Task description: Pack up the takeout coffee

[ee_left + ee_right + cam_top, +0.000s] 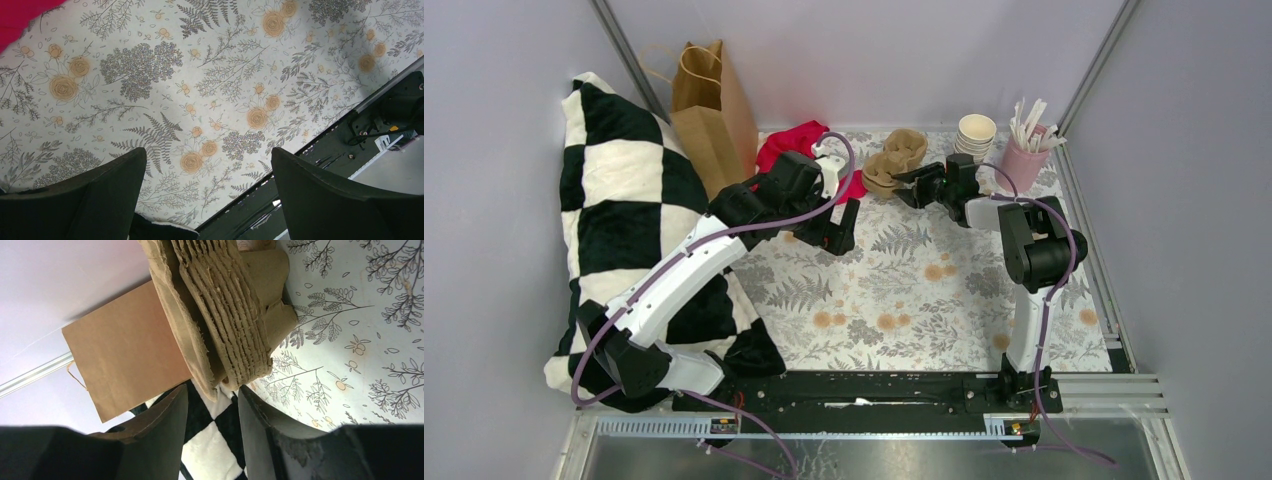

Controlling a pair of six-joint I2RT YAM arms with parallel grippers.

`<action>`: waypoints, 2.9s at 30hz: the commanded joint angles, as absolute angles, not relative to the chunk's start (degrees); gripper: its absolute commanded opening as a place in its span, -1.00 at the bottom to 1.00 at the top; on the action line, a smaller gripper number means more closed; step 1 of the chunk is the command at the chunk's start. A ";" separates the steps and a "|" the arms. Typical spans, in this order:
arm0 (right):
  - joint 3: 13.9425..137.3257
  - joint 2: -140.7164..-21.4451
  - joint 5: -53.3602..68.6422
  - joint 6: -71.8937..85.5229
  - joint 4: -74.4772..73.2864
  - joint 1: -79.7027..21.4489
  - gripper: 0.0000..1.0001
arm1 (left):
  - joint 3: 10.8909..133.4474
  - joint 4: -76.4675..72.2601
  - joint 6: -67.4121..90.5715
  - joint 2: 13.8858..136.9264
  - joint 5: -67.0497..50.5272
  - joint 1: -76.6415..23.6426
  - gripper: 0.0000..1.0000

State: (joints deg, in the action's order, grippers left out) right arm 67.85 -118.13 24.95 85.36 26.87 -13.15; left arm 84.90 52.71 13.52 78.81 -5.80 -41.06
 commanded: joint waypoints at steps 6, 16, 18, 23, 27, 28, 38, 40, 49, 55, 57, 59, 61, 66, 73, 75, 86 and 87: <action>69.70 -117.30 24.32 86.74 29.88 -13.80 -0.18 | 85.34 51.35 13.00 76.96 -5.81 -41.37 0.98; 69.33 -117.37 24.34 87.71 29.98 -14.06 -0.20 | 85.16 51.36 12.92 76.82 -5.87 -41.57 0.98; 68.82 -116.58 24.33 87.60 29.78 -14.06 -0.06 | 85.15 51.35 12.92 76.90 -5.97 -41.57 0.98; 69.09 -115.39 24.42 86.81 28.74 -14.06 0.03 | 85.04 51.34 12.92 76.99 -6.16 -41.56 0.98; 69.83 -115.57 24.03 86.53 28.23 -14.06 0.00 | 84.90 51.35 12.92 76.90 -6.22 -41.63 0.98; 70.05 -115.79 24.06 86.63 28.25 -14.06 -0.02 | 84.83 51.34 12.92 76.86 -6.23 -41.66 0.98; 71.58 -117.43 23.53 86.88 28.11 -14.06 -0.22 | 84.91 51.33 12.74 76.81 -6.06 -41.74 0.98; 71.94 -118.10 23.32 86.65 27.62 -14.06 -0.23 | 84.94 51.34 12.74 76.81 -6.11 -41.74 0.98; 72.30 -118.68 23.29 85.86 25.73 -14.15 -0.55 | 85.15 51.33 12.66 76.75 -6.04 -41.76 0.98; 75.61 -117.28 24.09 83.72 22.58 -14.21 -0.87 | 85.45 51.33 12.66 76.99 -5.84 -41.91 0.98; 77.80 -116.07 24.65 83.15 21.74 -14.30 -0.93 | 85.52 51.35 12.66 76.99 -5.57 -41.89 0.98; 79.93 -114.48 25.00 82.05 20.66 -14.39 -1.00 | 85.73 51.35 12.66 76.99 -5.39 -41.93 0.98; 81.96 -112.59 24.88 79.62 19.03 -14.57 -1.00 | 85.82 51.33 12.66 76.98 -4.98 -41.91 0.98; 84.33 -108.69 25.74 76.62 16.52 -14.68 -1.00 | 86.32 51.35 12.83 77.25 -4.18 -41.99 0.98; 82.04 -104.78 30.24 68.46 14.50 -14.76 -1.00 | 86.94 51.33 13.54 77.49 -3.67 -41.99 0.97; 80.42 -103.86 30.83 65.25 13.12 -14.69 -1.00 | 87.07 51.34 14.14 77.88 -4.17 -41.92 0.98; 80.66 -112.56 35.01 58.27 18.46 -14.59 -1.00 | 88.62 51.06 15.42 79.88 -6.47 -41.92 0.97; 81.00 -112.58 34.64 55.02 16.40 -14.59 -1.00 | 88.64 51.17 15.28 79.74 -6.21 -41.97 0.97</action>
State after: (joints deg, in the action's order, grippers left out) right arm 76.49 -112.20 33.34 66.41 16.91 -14.13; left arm 85.76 52.69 15.07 80.20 -6.02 -41.69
